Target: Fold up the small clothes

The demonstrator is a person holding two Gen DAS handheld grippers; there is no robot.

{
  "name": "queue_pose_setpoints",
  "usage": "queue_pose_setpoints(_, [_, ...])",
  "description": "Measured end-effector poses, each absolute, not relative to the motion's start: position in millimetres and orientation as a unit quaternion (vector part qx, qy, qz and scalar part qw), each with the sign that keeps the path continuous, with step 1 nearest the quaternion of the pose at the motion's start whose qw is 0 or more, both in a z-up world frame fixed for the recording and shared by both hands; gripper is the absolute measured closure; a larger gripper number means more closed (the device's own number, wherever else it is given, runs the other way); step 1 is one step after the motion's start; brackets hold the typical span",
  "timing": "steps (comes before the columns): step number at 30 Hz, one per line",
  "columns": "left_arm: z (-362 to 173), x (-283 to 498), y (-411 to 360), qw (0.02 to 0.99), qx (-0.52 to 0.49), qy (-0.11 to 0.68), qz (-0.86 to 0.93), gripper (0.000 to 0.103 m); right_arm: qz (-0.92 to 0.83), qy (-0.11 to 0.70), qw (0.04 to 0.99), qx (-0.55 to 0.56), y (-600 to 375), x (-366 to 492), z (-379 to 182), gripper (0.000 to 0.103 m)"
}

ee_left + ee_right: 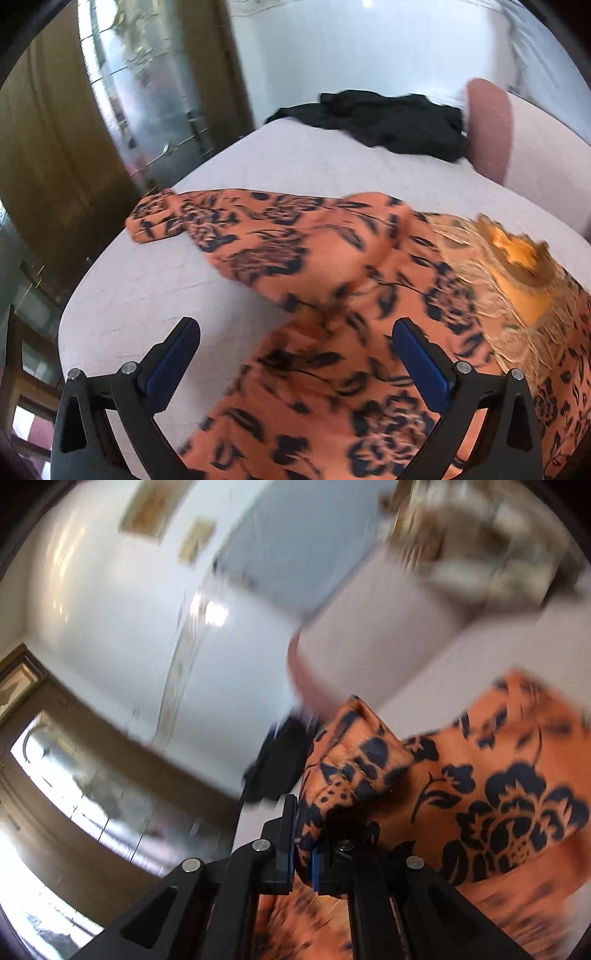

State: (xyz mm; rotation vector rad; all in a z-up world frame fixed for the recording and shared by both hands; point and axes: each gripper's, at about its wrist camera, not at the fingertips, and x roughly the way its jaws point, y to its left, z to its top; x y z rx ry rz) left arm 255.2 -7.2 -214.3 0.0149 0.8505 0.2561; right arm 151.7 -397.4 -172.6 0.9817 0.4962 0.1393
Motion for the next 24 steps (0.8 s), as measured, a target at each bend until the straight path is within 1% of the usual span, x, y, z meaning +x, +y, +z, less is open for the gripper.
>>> queue_pose_setpoints(1, [-217,259,-4,0.903,0.004,0.41,0.125,0.0,0.086,0.255,0.839,0.473,-375,164,-186,0.097])
queue_pose_setpoints(3, [-216,262,5,0.905,0.0,0.406,0.128,0.0,0.112,0.294,0.818,0.482,-340,184,-210,0.093])
queue_pose_setpoints(4, [-218,263,8,0.906,0.001,0.403,0.131,0.0,0.12,0.314,0.807,0.485,-325,190,-221,0.092])
queue_pose_setpoints(6, [-217,266,17,0.907,0.001,0.398,0.139,0.0,0.145,0.379,0.775,0.484,-302,212,-250,0.088])
queue_pose_setpoints(7, [-219,269,17,0.907,-0.001,0.397,0.141,0.0,0.152,0.403,0.76,0.487,-295,215,-262,0.074])
queue_pose_setpoints(8, [-217,269,21,0.907,-0.004,0.396,0.143,0.0,0.158,0.427,0.737,0.5,-286,215,-276,0.052])
queue_pose_setpoints(9, [-216,271,25,0.907,-0.012,0.396,0.14,0.0,0.164,0.44,0.716,0.516,-279,211,-284,0.034])
queue_pose_setpoints(10, [-215,272,24,0.908,-0.02,0.396,0.136,0.0,0.169,0.438,0.708,0.527,-281,207,-287,0.018])
queue_pose_setpoints(15, [-209,268,7,0.917,-0.036,0.388,0.085,0.0,0.184,0.382,0.732,0.533,-311,167,-257,0.018])
queue_pose_setpoints(17, [-207,263,-16,0.924,-0.019,0.379,0.041,0.0,0.168,0.351,0.756,0.526,-326,136,-245,0.018])
queue_pose_setpoints(19, [-208,256,-42,0.926,0.006,0.378,0.0,0.0,0.127,0.344,0.777,0.512,-346,112,-238,0.02])
queue_pose_setpoints(21, [-217,248,-74,0.919,0.028,0.389,-0.052,0.0,0.073,0.33,0.79,0.511,-368,90,-242,0.024])
queue_pose_setpoints(23, [-226,245,-101,0.915,0.065,0.392,-0.067,0.0,0.039,0.314,0.787,0.53,-387,85,-251,0.038])
queue_pose_setpoints(24, [-230,244,-115,0.915,0.092,0.387,-0.061,0.0,0.015,0.309,0.783,0.54,-401,83,-260,0.041])
